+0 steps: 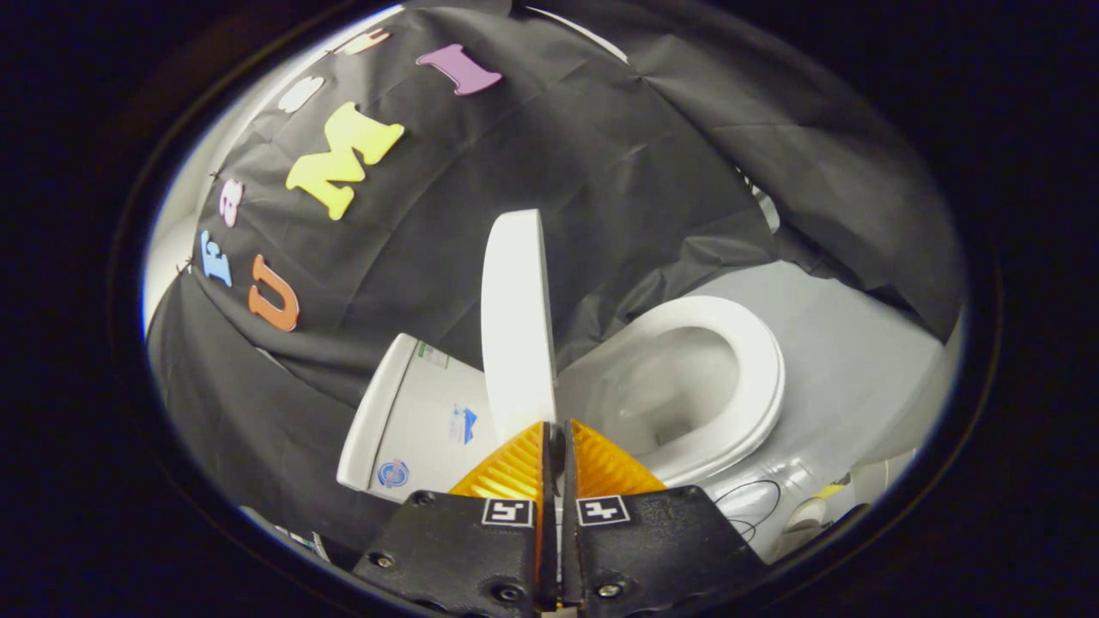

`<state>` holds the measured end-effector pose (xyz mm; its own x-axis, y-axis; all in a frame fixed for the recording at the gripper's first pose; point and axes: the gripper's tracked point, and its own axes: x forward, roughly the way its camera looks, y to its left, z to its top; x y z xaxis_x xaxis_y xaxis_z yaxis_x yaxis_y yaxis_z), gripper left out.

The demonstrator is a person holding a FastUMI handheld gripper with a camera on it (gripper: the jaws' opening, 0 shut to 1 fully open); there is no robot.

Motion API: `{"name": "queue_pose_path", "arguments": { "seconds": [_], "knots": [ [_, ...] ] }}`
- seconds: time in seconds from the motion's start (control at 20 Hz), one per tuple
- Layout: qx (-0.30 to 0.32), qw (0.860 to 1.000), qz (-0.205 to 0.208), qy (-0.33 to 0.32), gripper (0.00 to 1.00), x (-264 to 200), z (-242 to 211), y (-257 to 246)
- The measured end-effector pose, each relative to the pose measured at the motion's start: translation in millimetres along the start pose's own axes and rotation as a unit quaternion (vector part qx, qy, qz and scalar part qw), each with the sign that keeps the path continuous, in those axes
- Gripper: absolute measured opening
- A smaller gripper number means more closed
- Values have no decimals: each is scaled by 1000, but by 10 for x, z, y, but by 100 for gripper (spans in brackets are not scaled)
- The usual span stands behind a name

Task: Open the toilet lid.

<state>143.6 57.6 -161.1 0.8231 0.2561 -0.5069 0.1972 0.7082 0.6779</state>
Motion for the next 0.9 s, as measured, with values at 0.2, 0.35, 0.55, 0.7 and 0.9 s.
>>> {"name": "queue_pose_path", "arguments": {
  "seconds": [0.2, 0.35, 0.55, 0.7, 0.9],
  "knots": [
    [-16, 1000, 4, 0, 6, -3, -20, 193],
    [-34, 999, 5, -1, 7, 1, -54, 301],
    [-59, 998, 8, 0, 8, 5, -91, 499],
    [-79, 997, 9, -1, 9, 21, -149, 655],
    [-102, 995, 12, 0, 9, 58, -217, 827]
  ]
}}
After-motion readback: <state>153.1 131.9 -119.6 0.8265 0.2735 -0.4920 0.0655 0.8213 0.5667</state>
